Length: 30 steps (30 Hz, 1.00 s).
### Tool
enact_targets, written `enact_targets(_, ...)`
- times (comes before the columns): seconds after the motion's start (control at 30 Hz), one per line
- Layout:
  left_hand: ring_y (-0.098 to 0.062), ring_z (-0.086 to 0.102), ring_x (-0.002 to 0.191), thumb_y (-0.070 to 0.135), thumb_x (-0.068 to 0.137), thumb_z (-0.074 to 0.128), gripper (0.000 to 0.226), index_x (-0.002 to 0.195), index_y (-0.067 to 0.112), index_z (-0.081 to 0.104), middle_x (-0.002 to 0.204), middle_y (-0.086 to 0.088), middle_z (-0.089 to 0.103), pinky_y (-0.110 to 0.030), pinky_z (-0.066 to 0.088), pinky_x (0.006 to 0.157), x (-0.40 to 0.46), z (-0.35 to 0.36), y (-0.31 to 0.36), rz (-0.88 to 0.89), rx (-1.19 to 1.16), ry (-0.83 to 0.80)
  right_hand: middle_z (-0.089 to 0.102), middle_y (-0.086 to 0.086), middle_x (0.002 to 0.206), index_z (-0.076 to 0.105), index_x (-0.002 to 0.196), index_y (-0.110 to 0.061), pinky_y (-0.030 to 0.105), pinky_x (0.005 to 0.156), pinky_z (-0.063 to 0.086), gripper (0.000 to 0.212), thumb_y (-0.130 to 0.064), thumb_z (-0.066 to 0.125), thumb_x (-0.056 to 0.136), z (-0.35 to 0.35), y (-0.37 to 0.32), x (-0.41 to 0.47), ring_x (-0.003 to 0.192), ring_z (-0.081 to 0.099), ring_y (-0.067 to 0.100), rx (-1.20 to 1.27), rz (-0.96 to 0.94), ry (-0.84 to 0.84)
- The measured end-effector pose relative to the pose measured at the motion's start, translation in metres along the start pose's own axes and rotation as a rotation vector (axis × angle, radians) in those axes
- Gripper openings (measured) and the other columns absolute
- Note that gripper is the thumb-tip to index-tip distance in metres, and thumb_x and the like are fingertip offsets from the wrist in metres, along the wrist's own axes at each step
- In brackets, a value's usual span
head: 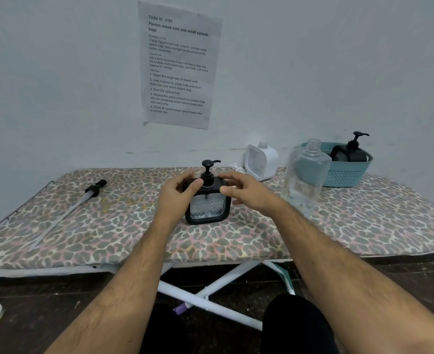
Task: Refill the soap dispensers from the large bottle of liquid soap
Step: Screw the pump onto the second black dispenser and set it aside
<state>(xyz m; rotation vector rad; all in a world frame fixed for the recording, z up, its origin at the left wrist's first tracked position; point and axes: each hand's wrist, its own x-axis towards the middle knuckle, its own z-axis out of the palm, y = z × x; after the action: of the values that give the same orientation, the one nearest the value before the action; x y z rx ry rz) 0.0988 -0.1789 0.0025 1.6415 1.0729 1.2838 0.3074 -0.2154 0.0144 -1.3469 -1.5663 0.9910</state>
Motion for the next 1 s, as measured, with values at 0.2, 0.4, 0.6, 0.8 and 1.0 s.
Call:
enact_targets(0.2,-0.011,0.061,0.115,0.023,0.088,0.073,0.057,0.14,0.015,0.052,0.127,0.0,0.063,-0.029,0.052,0.096,-0.021,-0.016,-0.019,-0.132,-0.095,-0.067,0.056,0.002,0.138,0.049,0.143,-0.027,0.047,0.101,0.05,0.051,-0.028,0.066,0.095,-0.001,-0.001,0.0,0.122,0.058,0.02,0.04,0.056,-0.033)
enact_targets(0.4,-0.018,0.062,0.117,0.013,0.089,0.071,0.056,0.141,0.017,0.051,0.131,-0.004,0.062,-0.038,0.059,0.088,-0.022,-0.017,-0.023,-0.18,-0.175,-0.112,0.059,0.001,0.133,0.052,0.137,-0.033,0.047,0.101,0.051,0.054,-0.011,0.07,0.091,0.002,0.001,-0.006,0.122,0.058,0.021,0.072,0.051,-0.026)
enact_targets(0.6,-0.008,0.063,0.111,0.014,0.097,0.059,0.048,0.143,0.019,0.048,0.124,0.006,0.063,-0.022,0.057,0.078,-0.022,-0.004,-0.008,-0.153,-0.164,-0.147,0.068,0.01,0.119,0.059,0.132,-0.022,0.045,0.095,0.055,0.05,-0.011,0.074,0.087,-0.013,-0.008,-0.017,0.108,0.067,0.026,0.041,0.069,-0.002)
enact_targets(0.8,-0.014,0.061,0.116,0.021,0.1,0.055,0.039,0.14,0.023,0.053,0.12,0.012,0.063,-0.041,0.05,0.102,-0.017,0.024,0.027,-0.072,-0.177,-0.182,0.066,0.017,0.116,0.058,0.128,-0.018,0.036,0.08,0.058,0.046,-0.014,0.076,0.086,-0.044,-0.033,-0.041,0.09,0.068,0.016,-0.034,0.048,0.091)
enact_targets(1.0,-0.014,0.065,0.112,0.021,0.103,0.05,0.031,0.133,0.024,0.06,0.122,0.004,0.068,-0.041,0.054,0.096,-0.004,0.062,0.071,0.021,-0.25,-0.244,0.067,0.012,0.111,0.056,0.129,-0.018,0.035,0.074,0.058,0.048,-0.022,0.077,0.086,-0.087,-0.07,-0.074,0.089,0.068,0.016,-0.14,-0.006,0.215)
